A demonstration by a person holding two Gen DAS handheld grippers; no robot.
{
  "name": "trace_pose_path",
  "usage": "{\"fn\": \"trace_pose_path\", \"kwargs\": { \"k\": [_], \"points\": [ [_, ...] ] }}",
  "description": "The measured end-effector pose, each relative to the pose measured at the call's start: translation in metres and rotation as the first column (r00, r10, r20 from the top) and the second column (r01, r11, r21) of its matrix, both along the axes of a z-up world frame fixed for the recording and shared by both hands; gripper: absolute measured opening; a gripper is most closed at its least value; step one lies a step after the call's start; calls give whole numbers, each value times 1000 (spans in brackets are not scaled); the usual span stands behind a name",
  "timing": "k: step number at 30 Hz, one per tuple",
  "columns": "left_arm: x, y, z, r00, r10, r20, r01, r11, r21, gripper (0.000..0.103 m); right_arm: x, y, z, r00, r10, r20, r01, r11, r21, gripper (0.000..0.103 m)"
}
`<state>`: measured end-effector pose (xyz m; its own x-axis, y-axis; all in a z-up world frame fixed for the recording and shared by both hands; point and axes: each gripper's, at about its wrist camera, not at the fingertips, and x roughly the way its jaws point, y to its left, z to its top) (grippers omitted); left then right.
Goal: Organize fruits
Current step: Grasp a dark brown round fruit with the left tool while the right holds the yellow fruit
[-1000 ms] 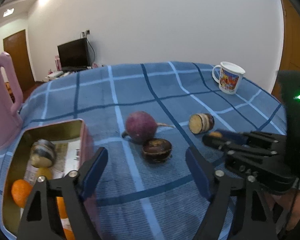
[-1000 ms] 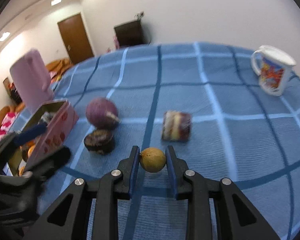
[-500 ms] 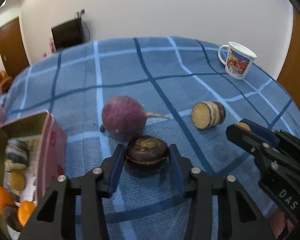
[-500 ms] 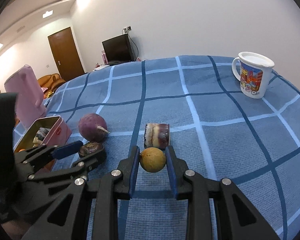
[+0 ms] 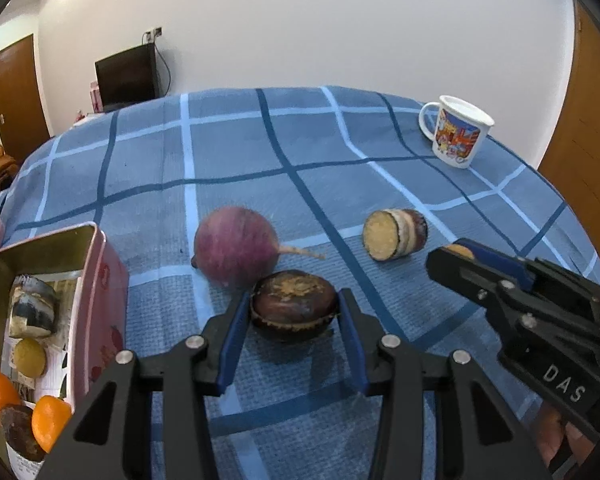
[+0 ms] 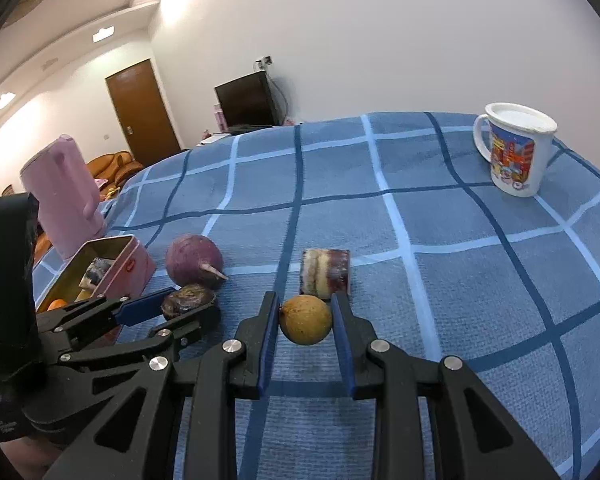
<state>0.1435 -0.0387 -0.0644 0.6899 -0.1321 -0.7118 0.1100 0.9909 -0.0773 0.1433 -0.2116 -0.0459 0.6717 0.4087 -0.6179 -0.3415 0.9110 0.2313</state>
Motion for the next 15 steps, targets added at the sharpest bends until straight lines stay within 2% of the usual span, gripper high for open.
{"fn": "trace_pose_path", "kwargs": {
  "k": [15],
  "points": [
    [-19,-1,12,995,-24,93,25,1000,-15,46,-7,2,5,998,49,45,-50,998,27,28]
  ]
}}
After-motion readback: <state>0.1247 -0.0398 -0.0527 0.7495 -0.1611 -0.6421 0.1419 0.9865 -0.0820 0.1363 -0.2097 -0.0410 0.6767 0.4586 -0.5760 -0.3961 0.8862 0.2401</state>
